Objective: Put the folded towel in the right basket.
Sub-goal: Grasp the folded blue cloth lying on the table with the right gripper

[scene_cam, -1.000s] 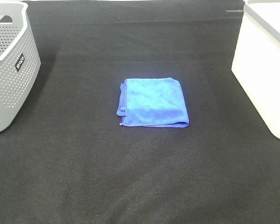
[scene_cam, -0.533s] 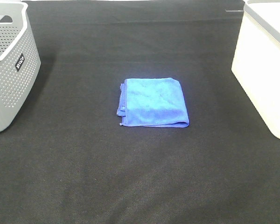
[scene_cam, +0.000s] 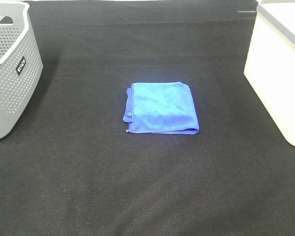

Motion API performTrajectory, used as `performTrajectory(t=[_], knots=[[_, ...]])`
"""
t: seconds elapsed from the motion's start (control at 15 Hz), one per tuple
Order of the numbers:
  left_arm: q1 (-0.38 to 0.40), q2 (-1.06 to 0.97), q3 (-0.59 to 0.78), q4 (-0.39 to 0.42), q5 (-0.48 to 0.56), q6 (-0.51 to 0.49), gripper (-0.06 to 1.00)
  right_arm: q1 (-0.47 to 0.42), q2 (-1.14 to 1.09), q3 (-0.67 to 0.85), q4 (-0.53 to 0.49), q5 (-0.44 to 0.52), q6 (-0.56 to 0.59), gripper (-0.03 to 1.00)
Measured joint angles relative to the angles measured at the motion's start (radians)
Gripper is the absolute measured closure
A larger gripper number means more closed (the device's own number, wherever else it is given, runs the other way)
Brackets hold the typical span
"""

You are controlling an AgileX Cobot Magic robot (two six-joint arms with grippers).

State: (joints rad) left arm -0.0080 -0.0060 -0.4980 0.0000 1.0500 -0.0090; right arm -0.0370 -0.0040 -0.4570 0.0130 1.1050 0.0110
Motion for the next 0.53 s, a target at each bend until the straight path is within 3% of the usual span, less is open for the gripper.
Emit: performTrajectory(t=[0.53], knots=[[0.000,0.000,0.000,0.000,0.000,0.000,-0.04,0.000,0.000,0.000,0.000,0.000,0.000,0.00]])
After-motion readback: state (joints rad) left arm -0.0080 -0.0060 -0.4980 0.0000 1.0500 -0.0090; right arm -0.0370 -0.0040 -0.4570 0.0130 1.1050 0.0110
